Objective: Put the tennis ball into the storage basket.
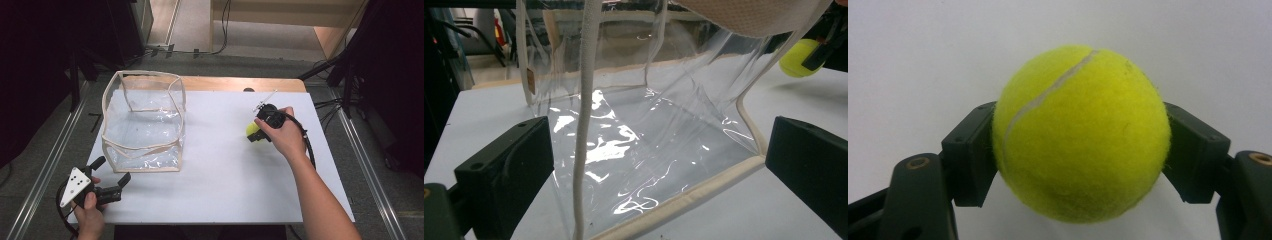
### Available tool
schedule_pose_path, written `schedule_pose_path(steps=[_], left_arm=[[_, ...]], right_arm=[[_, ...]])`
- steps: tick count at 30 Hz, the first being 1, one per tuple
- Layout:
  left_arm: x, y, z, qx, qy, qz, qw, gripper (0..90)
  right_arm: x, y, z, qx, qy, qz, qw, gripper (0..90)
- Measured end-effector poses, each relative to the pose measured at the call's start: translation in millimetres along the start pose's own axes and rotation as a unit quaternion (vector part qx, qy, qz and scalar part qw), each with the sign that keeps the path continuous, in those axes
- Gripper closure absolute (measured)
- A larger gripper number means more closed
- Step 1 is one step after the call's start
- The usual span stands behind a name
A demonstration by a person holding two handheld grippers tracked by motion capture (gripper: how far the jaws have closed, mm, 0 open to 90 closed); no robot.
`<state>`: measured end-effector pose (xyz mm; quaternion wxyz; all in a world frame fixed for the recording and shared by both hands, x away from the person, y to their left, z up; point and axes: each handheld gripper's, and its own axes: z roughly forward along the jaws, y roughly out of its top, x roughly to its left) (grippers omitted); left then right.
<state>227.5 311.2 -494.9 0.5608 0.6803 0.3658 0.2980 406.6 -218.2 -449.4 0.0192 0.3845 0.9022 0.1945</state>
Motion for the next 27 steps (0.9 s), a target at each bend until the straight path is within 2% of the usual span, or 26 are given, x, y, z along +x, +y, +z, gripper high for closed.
schedule_pose_path(steps=[1,6,27], left_arm=[[0.0,0.0,-0.1,0.000,0.000,0.000,1.0000,0.0],[0.1,0.0,-0.2,0.000,-0.001,-0.001,1.0000,0.0],[0.3,0.0,-0.2,-0.001,-0.001,-0.001,1.0000,0.0]], right_arm=[[2.8,3.2,-1.0,0.003,-0.001,-0.009,1.0000,23.5],[8.9,10.1,-2.1,0.003,0.003,-0.022,0.9997,23.5],[29.4,27.2,-5.0,0.008,0.010,-0.060,0.9981,23.5]])
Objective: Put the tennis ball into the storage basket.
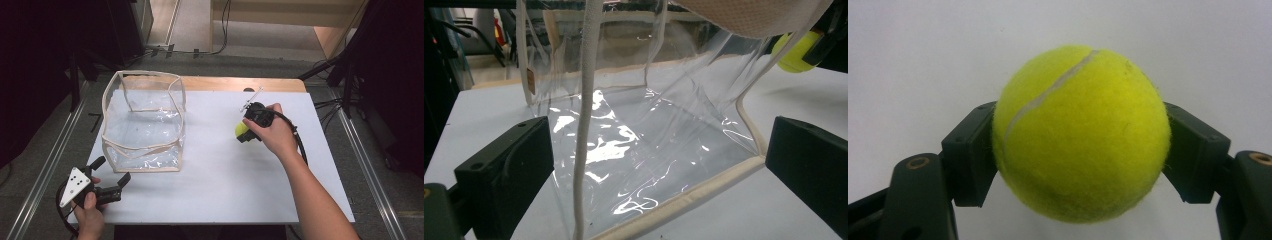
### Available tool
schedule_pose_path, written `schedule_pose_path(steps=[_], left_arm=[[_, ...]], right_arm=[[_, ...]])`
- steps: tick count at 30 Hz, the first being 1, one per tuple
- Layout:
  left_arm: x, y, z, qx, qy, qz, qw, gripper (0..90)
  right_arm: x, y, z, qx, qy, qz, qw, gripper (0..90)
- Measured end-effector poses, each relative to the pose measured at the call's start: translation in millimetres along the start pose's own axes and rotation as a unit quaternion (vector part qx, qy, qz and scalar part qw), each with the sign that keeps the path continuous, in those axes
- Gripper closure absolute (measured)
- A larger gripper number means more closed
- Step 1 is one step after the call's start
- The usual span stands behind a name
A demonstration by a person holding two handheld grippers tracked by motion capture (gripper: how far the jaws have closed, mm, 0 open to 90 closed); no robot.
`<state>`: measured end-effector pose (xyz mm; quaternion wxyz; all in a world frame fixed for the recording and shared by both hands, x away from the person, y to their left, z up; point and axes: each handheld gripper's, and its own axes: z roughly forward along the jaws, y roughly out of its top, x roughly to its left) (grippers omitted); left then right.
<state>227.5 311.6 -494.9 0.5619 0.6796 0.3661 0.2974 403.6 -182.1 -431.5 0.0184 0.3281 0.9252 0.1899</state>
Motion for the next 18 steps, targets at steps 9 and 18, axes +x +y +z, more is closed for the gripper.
schedule_pose_path(steps=[9,18], left_arm=[[0.1,0.0,-0.1,0.000,0.000,0.000,1.0000,0.0],[0.1,0.0,-0.1,0.000,-0.001,0.000,1.0000,0.0]], right_arm=[[7.9,8.4,-0.1,0.000,0.002,-0.010,1.0000,23.5],[19.1,19.1,3.5,0.004,0.004,-0.032,0.9995,23.5]])
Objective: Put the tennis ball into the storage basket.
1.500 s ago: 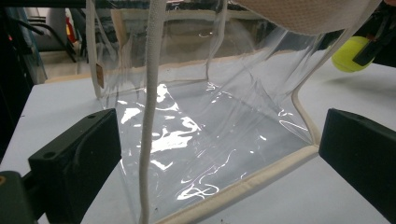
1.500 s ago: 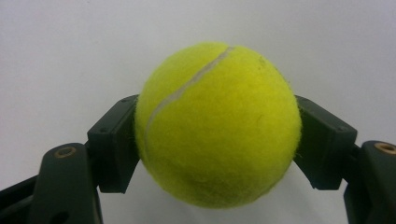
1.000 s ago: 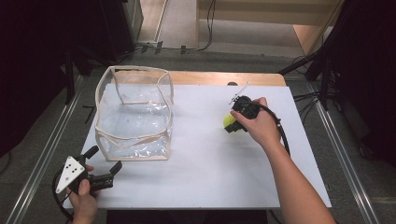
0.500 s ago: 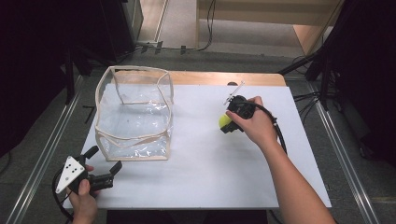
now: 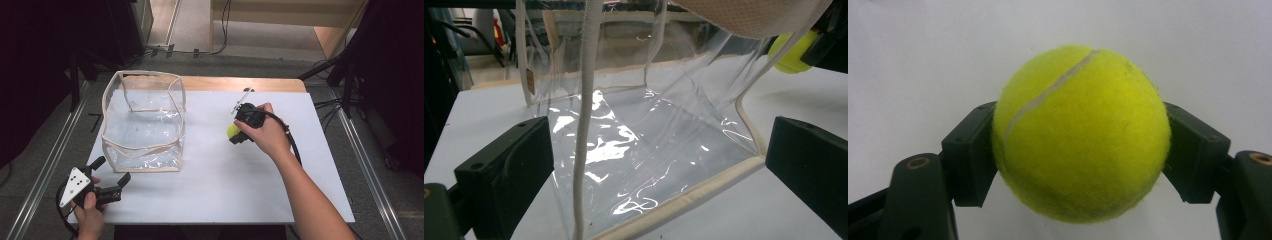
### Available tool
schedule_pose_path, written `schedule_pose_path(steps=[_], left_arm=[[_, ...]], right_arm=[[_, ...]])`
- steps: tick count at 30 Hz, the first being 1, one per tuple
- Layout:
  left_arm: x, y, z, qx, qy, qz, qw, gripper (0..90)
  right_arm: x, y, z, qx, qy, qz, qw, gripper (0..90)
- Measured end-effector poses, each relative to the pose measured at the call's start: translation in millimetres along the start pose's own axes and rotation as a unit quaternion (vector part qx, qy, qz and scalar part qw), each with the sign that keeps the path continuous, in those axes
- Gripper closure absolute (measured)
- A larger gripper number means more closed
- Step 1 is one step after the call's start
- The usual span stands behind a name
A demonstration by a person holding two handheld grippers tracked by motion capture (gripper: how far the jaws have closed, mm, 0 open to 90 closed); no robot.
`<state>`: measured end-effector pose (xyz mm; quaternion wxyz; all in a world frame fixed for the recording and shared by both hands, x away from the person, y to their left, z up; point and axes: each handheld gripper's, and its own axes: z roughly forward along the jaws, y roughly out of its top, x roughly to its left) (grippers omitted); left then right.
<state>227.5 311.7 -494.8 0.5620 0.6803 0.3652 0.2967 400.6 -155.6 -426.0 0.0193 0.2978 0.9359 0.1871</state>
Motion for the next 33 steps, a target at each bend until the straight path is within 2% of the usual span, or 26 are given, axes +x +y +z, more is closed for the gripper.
schedule_pose_path(steps=[2,4,6,9,13,16,29,32,33], left_arm=[[0.0,0.0,0.1,0.000,0.000,0.000,1.0000,0.0],[0.0,0.0,0.1,0.000,-0.001,0.001,1.0000,0.0],[0.0,0.0,0.1,0.000,0.000,0.000,1.0000,0.0],[0.0,0.0,0.0,0.000,-0.001,0.000,1.0000,0.0],[0.1,0.0,0.0,0.000,-0.001,0.001,1.0000,0.0],[0.1,0.0,-0.1,0.000,-0.002,0.001,1.0000,0.0],[0.2,0.1,-0.2,0.000,-0.002,0.001,1.0000,0.0],[0.2,0.0,-0.3,0.000,-0.002,0.000,1.0000,0.0],[0.2,0.0,-0.3,0.000,-0.002,0.000,1.0000,0.0]], right_arm=[[2.8,3.6,0.7,-0.005,0.003,-0.009,0.9999,23.5],[5.5,6.0,0.7,0.000,0.002,-0.007,1.0000,23.5],[6.3,8.2,2.0,-0.001,0.002,-0.018,0.9998,23.5],[10.4,11.7,3.2,0.002,0.005,-0.017,0.9998,23.5],[14.1,16.4,4.9,0.001,0.008,-0.030,0.9995,23.5],[16.8,18.6,5.2,0.000,0.011,-0.029,0.9995,23.5],[30.3,31.1,11.1,0.000,0.018,-0.056,0.9983,23.5],[33.8,34.3,12.7,0.003,0.026,-0.059,0.9979,23.5],[36.2,36.2,13.8,0.008,0.040,-0.059,0.9974,23.6]])
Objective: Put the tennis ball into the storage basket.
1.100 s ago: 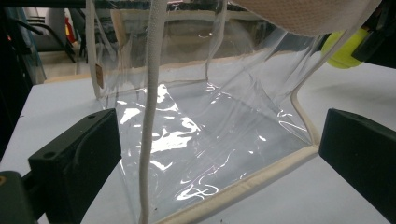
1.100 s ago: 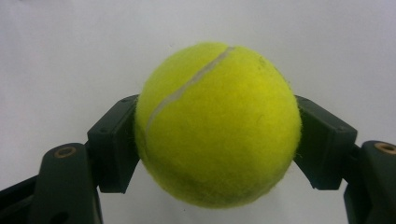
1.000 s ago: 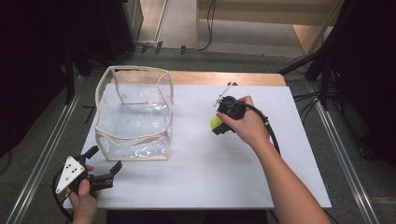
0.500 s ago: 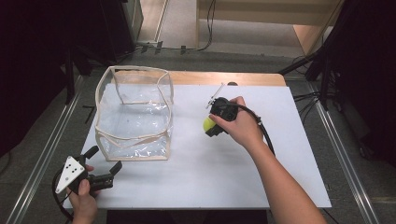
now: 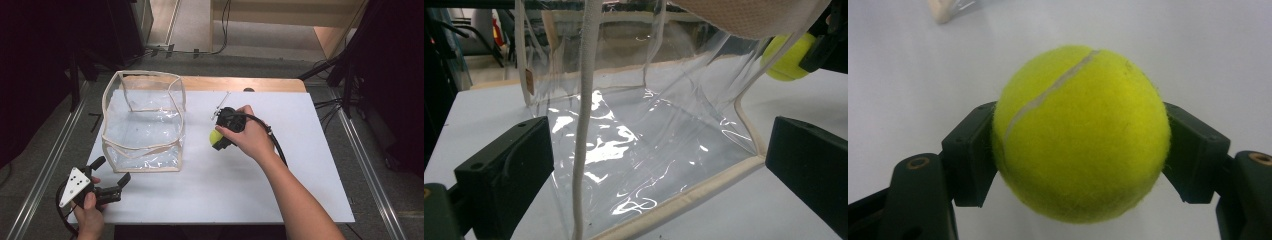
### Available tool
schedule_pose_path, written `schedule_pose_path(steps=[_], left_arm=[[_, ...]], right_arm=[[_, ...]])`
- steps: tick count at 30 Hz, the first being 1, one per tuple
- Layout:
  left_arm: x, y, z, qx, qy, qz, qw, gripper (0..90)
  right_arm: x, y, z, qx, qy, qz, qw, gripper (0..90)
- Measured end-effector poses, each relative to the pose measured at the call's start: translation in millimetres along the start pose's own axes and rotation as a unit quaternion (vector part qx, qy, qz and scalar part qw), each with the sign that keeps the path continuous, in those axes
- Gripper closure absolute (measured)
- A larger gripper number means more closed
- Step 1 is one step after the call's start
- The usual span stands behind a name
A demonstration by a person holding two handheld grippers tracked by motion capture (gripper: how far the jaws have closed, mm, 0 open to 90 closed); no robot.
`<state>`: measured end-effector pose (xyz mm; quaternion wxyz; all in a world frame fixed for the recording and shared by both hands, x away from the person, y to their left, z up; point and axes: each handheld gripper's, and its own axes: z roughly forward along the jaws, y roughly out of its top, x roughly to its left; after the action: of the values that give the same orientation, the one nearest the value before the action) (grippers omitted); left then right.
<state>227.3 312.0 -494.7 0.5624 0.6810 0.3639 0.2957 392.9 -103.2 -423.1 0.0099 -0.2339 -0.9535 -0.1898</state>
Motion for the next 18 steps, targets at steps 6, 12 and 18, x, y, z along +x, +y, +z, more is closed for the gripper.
schedule_pose_path(steps=[6,12,18], left_arm=[[0.0,0.0,0.0,0.000,-0.001,0.001,1.0000,0.0],[0.0,0.0,0.0,0.000,-0.002,0.001,1.0000,0.0],[0.0,0.0,0.0,0.000,-0.002,0.001,1.0000,0.0]], right_arm=[[9.3,8.9,4.1,0.003,0.001,-0.019,0.9998,23.7],[19.2,17.4,4.5,0.006,0.014,-0.025,0.9996,23.7],[27.4,26.8,4.8,0.002,0.019,-0.042,0.9989,23.7]])
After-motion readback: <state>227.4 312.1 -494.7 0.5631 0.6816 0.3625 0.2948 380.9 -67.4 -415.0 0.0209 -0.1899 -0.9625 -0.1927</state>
